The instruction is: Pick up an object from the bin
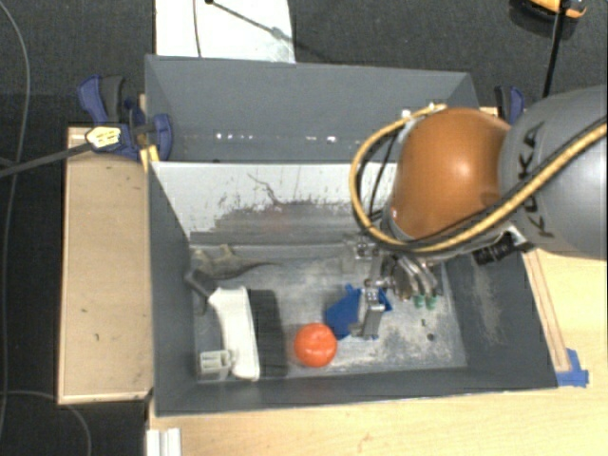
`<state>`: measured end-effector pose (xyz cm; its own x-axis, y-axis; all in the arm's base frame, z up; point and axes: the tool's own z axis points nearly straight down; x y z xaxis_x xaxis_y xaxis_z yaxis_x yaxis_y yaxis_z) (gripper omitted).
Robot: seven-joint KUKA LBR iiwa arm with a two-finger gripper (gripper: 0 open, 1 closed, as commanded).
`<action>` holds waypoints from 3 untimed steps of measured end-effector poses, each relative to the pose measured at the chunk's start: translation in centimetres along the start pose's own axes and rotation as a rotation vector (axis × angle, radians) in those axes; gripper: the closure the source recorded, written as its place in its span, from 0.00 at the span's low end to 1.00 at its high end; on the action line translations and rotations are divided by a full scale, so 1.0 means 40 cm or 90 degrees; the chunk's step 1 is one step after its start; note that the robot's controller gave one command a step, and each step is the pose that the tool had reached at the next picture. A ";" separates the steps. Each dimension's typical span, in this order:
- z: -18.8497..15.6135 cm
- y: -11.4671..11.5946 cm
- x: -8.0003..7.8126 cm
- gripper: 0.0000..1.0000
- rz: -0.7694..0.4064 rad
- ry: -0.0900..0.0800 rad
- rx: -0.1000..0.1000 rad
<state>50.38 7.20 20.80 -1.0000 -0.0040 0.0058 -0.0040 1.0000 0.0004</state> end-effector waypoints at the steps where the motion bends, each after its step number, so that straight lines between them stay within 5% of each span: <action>1: -0.010 -0.001 -0.004 0.00 0.001 -0.005 0.000; 3: 0.171 -0.016 -0.021 0.00 -0.142 -0.006 0.000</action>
Offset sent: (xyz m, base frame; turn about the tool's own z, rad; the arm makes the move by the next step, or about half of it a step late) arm 0.0168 -0.0196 -0.0870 -0.1595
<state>51.18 6.56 13.96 -0.9743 -0.2254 -0.0043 -0.2254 0.9743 0.0000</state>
